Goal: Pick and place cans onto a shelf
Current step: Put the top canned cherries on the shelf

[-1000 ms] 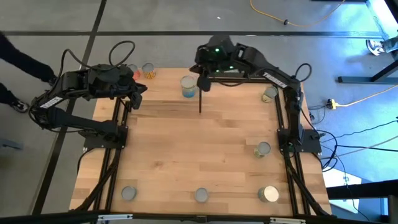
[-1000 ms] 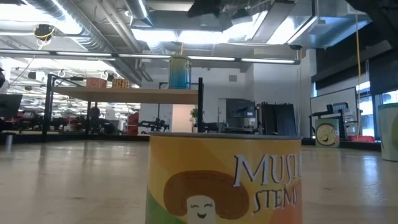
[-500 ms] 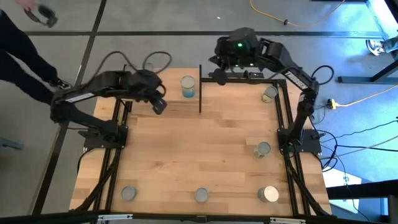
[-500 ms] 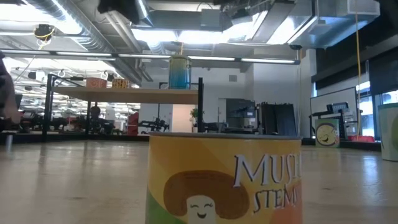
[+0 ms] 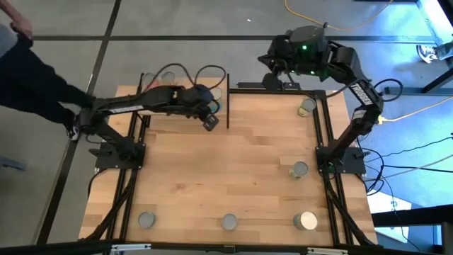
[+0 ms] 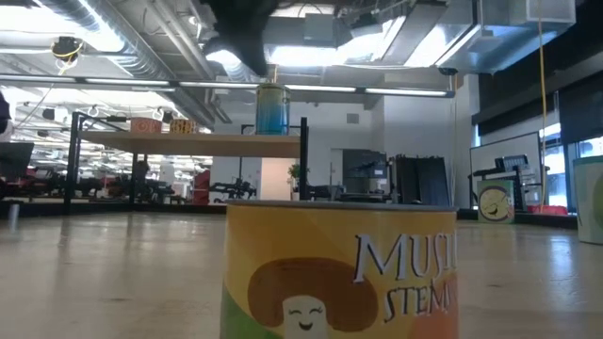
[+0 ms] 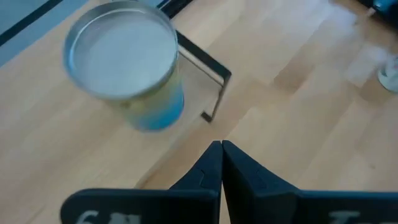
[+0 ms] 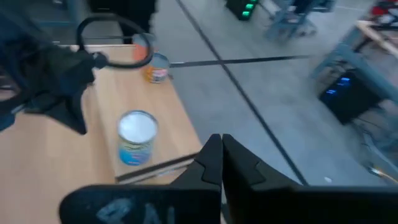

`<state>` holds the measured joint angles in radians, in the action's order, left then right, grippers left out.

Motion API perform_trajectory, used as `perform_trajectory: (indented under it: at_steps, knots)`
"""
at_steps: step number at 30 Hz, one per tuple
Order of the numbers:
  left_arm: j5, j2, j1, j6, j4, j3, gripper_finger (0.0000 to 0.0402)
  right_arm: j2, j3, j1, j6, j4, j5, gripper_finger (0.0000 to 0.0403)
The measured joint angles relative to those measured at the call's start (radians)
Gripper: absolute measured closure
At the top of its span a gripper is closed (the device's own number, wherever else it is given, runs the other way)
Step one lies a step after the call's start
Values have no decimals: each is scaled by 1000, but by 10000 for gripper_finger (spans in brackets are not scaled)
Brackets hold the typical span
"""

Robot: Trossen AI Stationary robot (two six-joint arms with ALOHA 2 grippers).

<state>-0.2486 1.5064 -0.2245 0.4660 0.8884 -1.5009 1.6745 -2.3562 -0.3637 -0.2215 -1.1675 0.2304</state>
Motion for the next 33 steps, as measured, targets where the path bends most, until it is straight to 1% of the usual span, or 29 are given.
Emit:
perform_trajectory:
  at_steps: [4, 9, 14, 19, 33]
  knots:
    - [-18, 70, 1, 1, -85, 0, 401, -17, 0, -1, -18, -32, 48, 401]
    - [-128, 129, 5, 3, -138, 0, 401, -21, 0, -1, -50, -42, 49, 400]
    - [-177, 139, 4, 3, -143, 0, 401, -21, 0, -1, -53, -61, 49, 399]
    - [-256, 137, -3, 2, -143, 0, 401, -21, 0, -1, -53, -103, 49, 399]
    - [-295, 136, -98, -6, -133, 0, 401, -21, 0, -1, -50, -135, 48, 399]
